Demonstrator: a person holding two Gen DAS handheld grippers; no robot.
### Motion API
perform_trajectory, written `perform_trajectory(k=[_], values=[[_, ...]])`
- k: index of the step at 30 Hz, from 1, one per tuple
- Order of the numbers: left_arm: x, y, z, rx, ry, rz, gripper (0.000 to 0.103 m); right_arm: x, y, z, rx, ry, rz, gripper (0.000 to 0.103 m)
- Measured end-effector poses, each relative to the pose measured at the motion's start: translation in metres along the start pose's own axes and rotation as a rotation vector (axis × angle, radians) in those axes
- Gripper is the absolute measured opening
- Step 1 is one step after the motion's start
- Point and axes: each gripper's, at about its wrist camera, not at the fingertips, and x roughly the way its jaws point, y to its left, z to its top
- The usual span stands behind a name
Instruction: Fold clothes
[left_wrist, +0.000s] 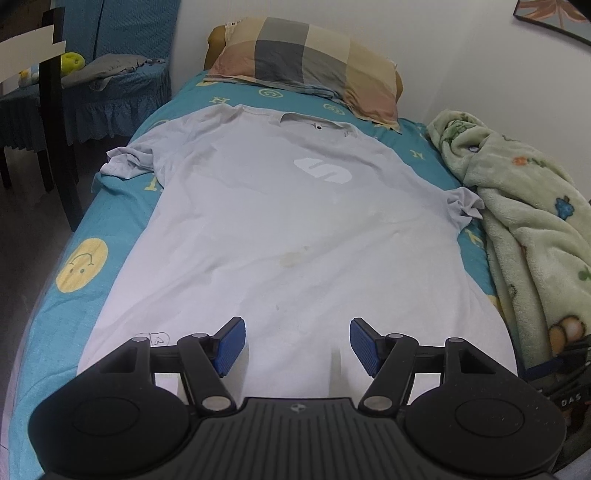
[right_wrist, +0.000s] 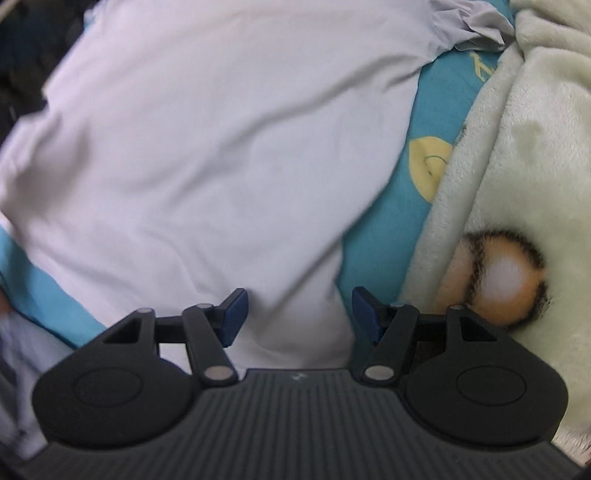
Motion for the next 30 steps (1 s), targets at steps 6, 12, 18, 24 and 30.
perform_trajectory(k=[6, 12, 18, 24, 30], values=[[-0.003, 0.007, -0.001, -0.019, -0.003, 0.004, 0.065, 0.012, -0.001, -0.005, -0.016, 0.082, 0.156, 0.064], [-0.008, 0.008, 0.0, -0.023, -0.018, -0.001, 0.066, 0.019, 0.0, -0.008, -0.036, 0.137, 0.2, 0.061], [-0.011, 0.012, -0.001, -0.043, -0.018, -0.01, 0.066, -0.005, 0.01, -0.012, -0.107, 0.135, 0.152, 0.006], [-0.014, 0.011, 0.0, -0.047, -0.026, -0.017, 0.066, -0.011, 0.015, -0.027, -0.128, 0.182, 0.163, 0.005], [-0.016, 0.01, -0.003, -0.044, -0.021, -0.008, 0.066, -0.026, 0.006, -0.023, -0.043, 0.133, 0.127, 0.009]])
